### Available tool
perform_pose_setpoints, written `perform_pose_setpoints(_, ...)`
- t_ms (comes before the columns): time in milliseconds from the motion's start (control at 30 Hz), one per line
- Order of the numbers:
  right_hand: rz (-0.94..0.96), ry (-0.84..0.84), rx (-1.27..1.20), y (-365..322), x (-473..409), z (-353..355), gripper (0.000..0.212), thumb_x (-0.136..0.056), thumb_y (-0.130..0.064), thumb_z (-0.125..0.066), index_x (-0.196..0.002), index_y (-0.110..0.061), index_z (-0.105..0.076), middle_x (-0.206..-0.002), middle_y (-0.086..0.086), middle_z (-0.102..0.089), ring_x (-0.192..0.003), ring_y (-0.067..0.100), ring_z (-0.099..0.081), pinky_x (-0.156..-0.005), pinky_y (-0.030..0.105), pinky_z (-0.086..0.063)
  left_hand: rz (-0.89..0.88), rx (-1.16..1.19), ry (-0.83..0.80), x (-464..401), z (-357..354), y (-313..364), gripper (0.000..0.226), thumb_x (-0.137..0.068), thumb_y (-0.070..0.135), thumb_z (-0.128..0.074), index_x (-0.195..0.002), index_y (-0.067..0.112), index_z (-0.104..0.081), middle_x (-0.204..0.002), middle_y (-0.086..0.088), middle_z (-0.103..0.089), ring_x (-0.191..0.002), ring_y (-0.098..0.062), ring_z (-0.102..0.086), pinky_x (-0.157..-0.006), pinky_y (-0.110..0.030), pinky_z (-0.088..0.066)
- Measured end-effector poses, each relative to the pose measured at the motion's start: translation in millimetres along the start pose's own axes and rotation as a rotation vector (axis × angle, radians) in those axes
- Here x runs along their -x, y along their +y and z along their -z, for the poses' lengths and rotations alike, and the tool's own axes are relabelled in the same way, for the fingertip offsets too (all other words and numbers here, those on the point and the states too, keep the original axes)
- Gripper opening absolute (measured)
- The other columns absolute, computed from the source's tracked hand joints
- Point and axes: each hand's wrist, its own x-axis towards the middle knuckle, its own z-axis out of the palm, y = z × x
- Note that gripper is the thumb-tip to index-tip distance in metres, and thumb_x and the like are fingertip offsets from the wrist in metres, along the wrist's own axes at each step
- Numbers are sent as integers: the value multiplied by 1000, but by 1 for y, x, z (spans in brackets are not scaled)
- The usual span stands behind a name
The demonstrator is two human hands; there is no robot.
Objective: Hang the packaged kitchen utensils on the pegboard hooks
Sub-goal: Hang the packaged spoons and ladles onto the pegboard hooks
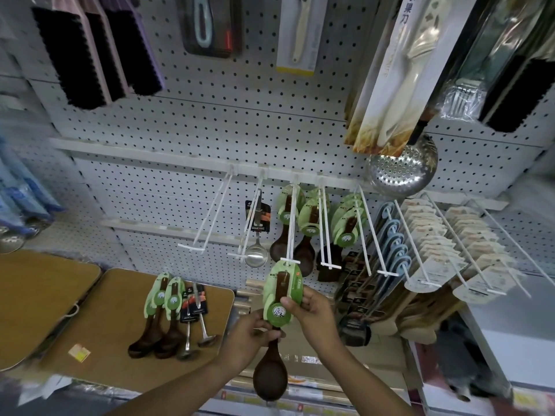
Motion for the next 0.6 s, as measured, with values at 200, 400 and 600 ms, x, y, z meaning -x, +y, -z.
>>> perform_pose_setpoints(200,-14,46,42,-4,-24,0,19,-85,-3,-71,-103,-3,-70,-94,9,-77,-88,21,-73,-75,29,-56,4,-18,11,-30,1,7,29,-80,5,-77,-106,9,-66,-87,-19,-75,-84,-30,-74,-89,-55,-58)
perform_pose_setpoints(400,-46,108,109,-6,-60,2,21,-85,-2,-70,-106,-5,-69,-98,12,-75,-95,27,-71,-85,44,-57,-34,-62,28,-64,1,27,30,-86,-2,-72,-109,15,-65,-98,-24,-72,-91,-28,-73,-89,-53,-58)
perform_pose_setpoints(600,-51,78,-24,-16,-88,2,47,-66,-31,-77,-106,-9,-67,-90,-2,-76,-91,19,-69,-87,40,-55,-103,-35,36,-95,3,39,28,-75,24,-79,-99,36,-71,-95,-6,-76,-100,-38,-70,-90,-54,-56)
